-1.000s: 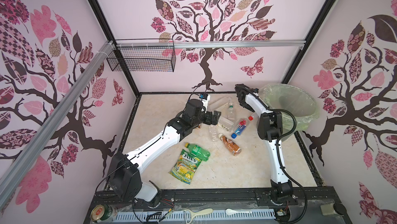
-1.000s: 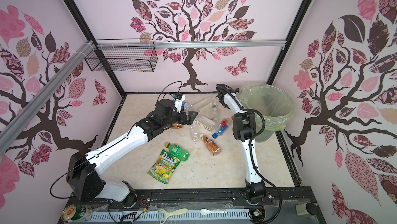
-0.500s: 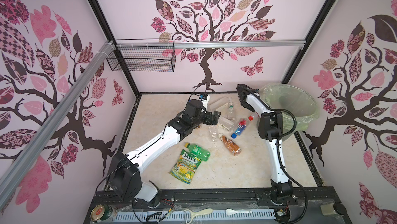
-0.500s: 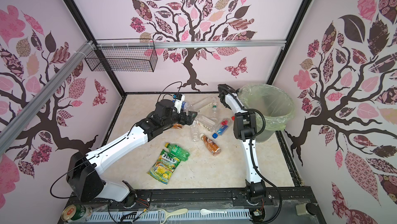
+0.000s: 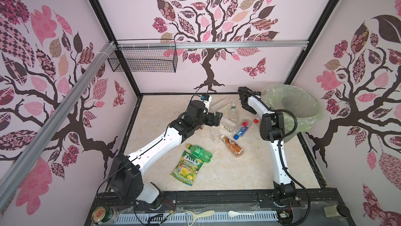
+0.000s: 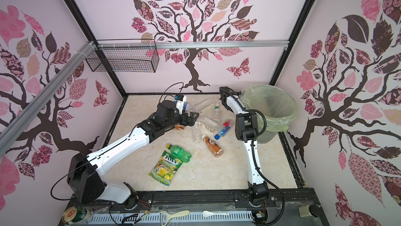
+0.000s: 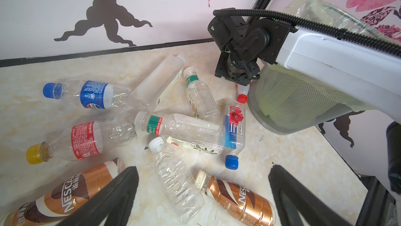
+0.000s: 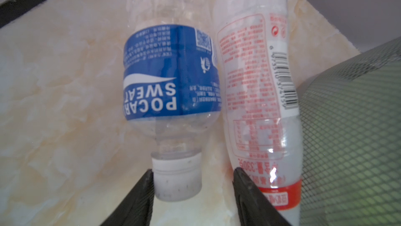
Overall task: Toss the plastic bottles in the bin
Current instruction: 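Close the right gripper on the Pocari Sweat bottle's white cap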
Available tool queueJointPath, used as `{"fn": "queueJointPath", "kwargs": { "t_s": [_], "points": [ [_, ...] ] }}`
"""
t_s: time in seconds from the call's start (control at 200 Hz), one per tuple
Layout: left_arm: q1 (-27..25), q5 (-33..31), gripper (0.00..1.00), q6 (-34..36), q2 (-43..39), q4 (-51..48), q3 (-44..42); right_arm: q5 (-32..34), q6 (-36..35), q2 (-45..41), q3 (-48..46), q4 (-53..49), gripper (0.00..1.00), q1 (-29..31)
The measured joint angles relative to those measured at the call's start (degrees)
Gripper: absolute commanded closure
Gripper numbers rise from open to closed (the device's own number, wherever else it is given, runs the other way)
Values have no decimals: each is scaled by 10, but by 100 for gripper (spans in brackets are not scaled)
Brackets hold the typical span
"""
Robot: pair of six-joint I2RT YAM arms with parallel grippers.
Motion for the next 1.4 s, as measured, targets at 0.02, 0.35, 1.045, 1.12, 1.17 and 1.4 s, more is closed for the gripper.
{"fn": "queueJointPath", "kwargs": {
  "t_s": [0.02, 0.35, 1.045, 1.12, 1.17, 1.4],
  "points": [
    [0, 0, 2, 0, 0, 0, 0, 0, 0, 0, 0, 0, 42, 0],
    [0, 0, 2, 0, 0, 0, 0, 0, 0, 0, 0, 3, 52, -3],
    [0, -8, 2, -7, 0, 0, -6, 0, 4, 0, -34, 25, 73, -3],
    [0, -9, 2, -7, 0, -1, -7, 0, 4, 0, -34, 26, 75, -3],
    [0, -9, 2, -8, 0, 0, -7, 0, 4, 0, -34, 27, 77, -3],
    [0, -9, 2, -9, 0, -1, -7, -6, 11, 0, -34, 32, 79, -3]
  ]
}}
